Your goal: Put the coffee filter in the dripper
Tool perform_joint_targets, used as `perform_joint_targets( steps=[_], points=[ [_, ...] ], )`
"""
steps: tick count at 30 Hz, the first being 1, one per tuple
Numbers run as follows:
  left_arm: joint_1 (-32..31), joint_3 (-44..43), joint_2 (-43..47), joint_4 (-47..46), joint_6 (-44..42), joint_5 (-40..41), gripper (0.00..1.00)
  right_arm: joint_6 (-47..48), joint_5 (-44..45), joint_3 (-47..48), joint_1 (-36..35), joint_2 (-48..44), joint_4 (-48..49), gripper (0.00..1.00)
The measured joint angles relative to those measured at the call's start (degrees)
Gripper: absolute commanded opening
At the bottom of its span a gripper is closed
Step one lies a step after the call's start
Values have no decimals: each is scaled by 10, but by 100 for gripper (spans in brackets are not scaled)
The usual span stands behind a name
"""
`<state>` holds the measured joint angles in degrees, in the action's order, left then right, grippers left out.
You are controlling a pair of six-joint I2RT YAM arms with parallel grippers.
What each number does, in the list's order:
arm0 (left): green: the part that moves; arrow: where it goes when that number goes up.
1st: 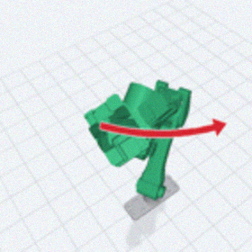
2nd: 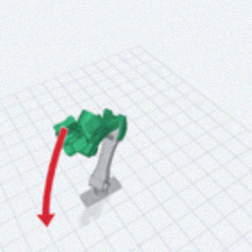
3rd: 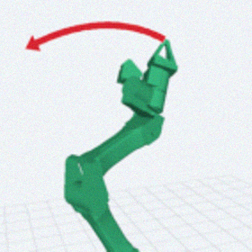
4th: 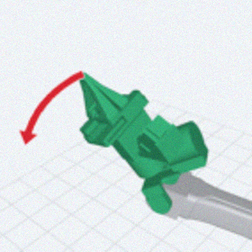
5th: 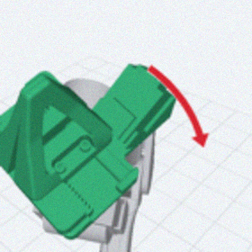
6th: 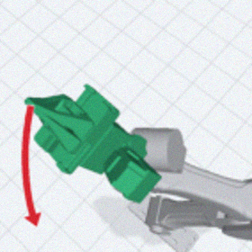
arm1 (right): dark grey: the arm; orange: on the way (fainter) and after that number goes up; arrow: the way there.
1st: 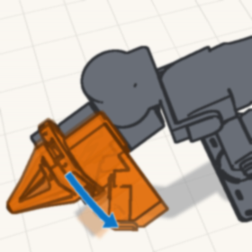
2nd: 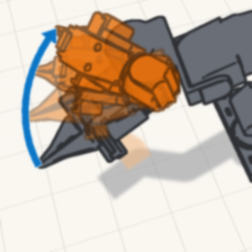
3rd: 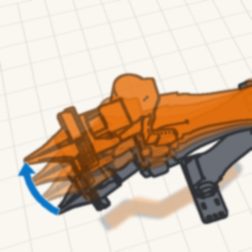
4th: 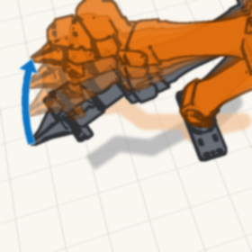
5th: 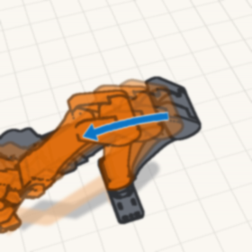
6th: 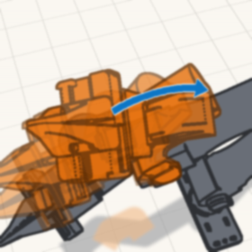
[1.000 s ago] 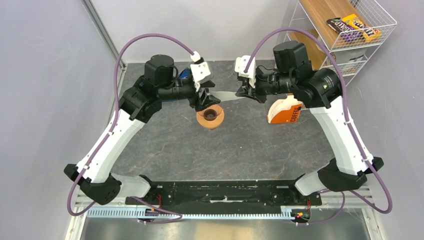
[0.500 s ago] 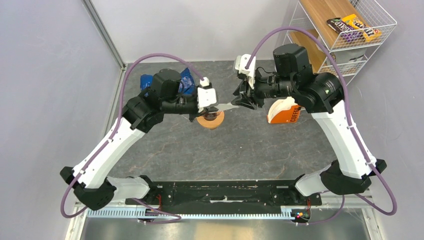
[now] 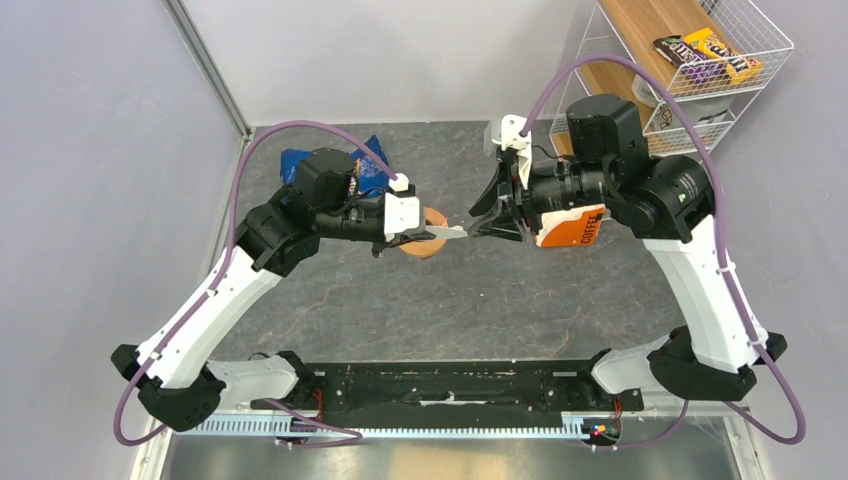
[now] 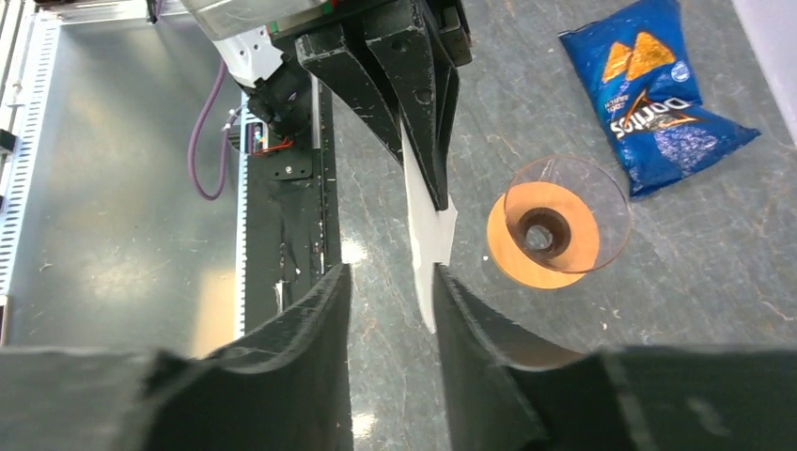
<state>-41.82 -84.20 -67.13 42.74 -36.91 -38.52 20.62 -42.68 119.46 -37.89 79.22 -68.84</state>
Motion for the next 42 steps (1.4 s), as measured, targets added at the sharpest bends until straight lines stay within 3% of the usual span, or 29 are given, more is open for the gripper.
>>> perform_joint_targets(
  steps=[8,42],
  points=[
    [0,0,-1,0,6,-28,2,-6,-12,5,-2,25,-20,31],
    [-7,-2,-9,0,9,-40,2,14,-11,23,-14,45,-57,11]
  ],
)
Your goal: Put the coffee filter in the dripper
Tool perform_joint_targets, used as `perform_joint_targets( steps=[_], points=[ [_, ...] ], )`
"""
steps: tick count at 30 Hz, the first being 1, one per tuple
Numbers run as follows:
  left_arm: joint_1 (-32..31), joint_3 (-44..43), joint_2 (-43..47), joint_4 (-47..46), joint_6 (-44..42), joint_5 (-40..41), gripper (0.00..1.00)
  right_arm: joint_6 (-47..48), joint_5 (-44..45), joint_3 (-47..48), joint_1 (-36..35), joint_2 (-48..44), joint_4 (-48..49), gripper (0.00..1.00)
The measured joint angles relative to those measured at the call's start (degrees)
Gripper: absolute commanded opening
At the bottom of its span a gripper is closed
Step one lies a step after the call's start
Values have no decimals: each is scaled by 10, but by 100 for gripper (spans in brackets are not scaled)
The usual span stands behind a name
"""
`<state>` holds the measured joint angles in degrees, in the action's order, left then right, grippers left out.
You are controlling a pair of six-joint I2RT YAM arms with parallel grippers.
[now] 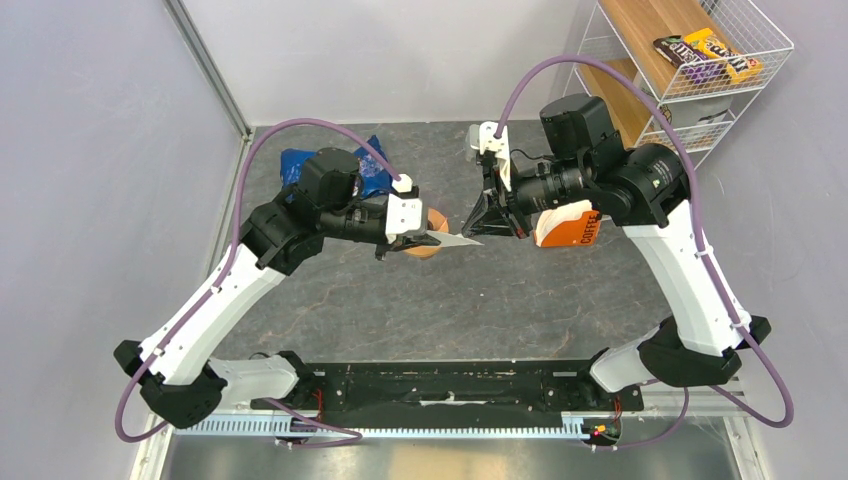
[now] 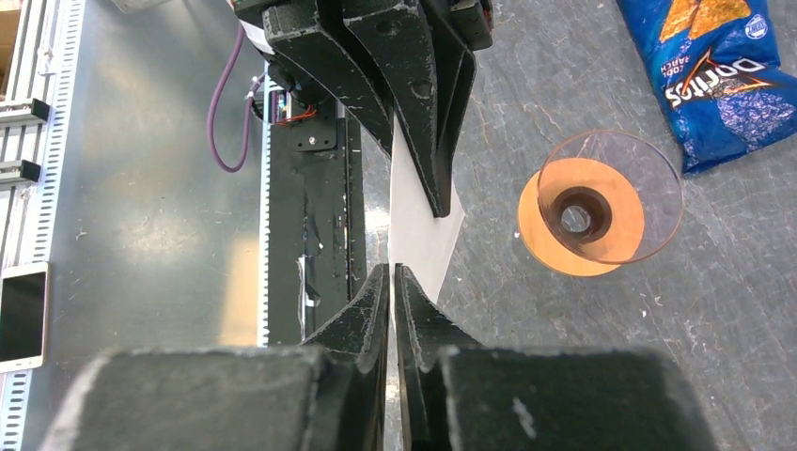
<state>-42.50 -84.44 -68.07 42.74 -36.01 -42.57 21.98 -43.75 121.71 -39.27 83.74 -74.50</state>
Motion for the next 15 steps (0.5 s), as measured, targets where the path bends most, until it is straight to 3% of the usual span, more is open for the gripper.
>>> perform_joint_targets(
  steps=[6,12,15],
  points=[
    [0,0,-3,0,0,0,2,4,-2,0,-4,0,-2,19],
    [0,0,-3,0,0,0,2,8,-2,0,-5,0,-4,12],
    [0,0,-3,0,0,0,2,10,-2,0,-7,0,-7,14]
  ],
)
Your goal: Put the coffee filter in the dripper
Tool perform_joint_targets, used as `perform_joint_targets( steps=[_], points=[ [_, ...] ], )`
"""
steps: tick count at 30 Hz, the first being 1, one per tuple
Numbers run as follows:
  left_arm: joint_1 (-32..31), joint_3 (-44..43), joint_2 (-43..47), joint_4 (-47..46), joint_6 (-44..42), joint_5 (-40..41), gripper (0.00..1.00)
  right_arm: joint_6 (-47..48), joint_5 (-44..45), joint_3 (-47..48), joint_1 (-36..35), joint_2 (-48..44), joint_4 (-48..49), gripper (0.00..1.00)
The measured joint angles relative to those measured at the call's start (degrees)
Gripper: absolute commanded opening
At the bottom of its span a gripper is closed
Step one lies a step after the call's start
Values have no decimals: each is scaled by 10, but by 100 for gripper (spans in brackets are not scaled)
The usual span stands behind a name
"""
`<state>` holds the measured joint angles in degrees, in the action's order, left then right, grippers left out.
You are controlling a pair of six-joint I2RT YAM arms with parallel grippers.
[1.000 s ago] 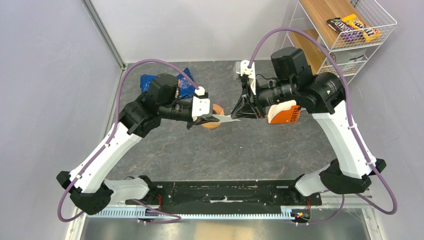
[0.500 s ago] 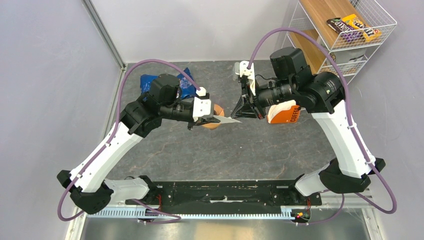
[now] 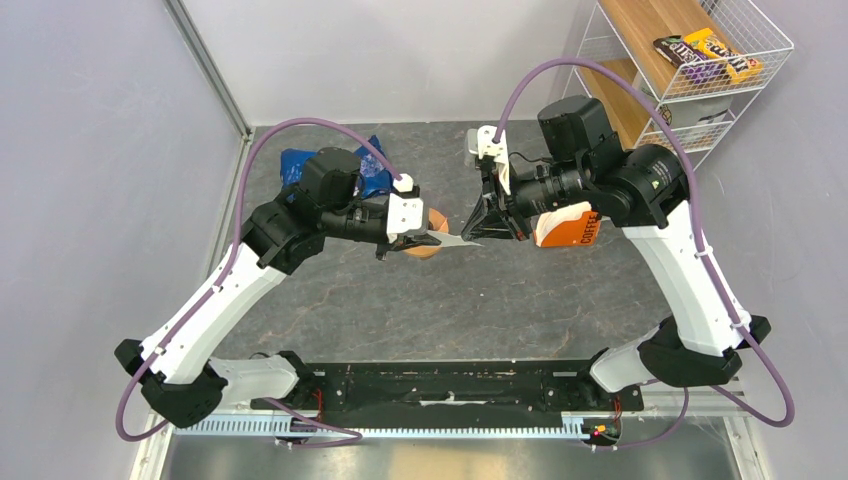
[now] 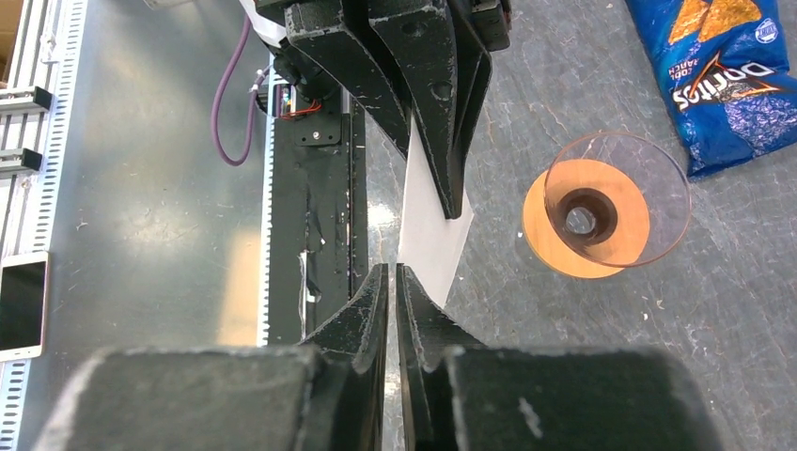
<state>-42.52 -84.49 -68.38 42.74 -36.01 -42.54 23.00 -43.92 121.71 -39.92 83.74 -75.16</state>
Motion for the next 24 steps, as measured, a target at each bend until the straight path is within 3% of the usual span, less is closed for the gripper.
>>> perform_joint_targets(
  steps=[8,16,24],
  points=[
    [0,-3,-5,0,0,0,2,6,0,0,-4,0,-4,16],
    [0,-3,-5,0,0,0,2,9,2,1,-8,0,-10,26],
    [0,-3,-5,0,0,0,2,11,3,3,-9,0,-17,25]
  ],
)
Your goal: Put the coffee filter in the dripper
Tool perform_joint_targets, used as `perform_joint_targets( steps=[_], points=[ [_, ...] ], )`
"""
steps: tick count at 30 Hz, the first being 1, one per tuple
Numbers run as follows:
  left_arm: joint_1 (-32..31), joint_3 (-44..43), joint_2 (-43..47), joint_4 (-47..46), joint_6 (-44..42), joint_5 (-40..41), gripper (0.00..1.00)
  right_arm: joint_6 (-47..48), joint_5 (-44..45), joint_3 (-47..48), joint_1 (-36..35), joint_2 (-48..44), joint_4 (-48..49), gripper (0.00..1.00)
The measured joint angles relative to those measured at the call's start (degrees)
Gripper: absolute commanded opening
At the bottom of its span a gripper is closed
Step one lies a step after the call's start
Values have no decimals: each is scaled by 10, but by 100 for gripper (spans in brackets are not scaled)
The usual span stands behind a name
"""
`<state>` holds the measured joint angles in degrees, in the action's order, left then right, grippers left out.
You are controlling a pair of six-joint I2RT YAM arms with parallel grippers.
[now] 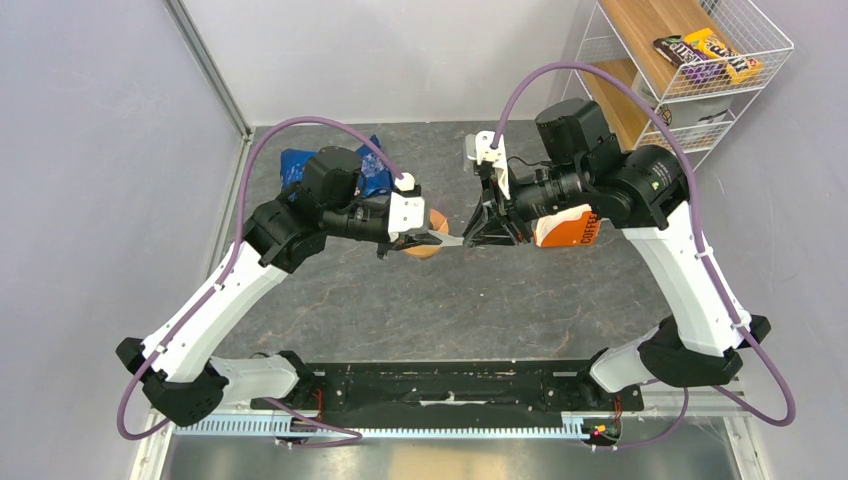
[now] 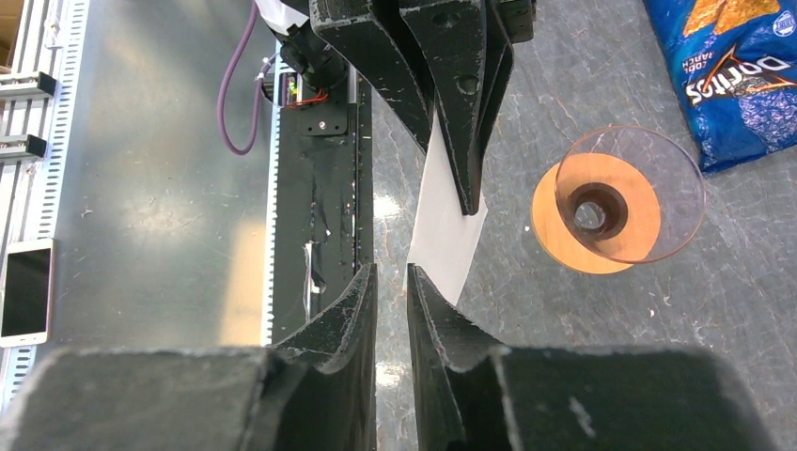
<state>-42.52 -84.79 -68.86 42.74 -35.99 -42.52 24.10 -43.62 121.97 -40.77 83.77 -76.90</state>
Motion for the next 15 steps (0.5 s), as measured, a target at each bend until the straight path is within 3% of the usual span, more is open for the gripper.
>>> perform_joint_targets(
  steps=[15],
  points=[
    [-3,0,-1,0,4,1,2,2,6,0,0,6,-3,18]
  ],
)
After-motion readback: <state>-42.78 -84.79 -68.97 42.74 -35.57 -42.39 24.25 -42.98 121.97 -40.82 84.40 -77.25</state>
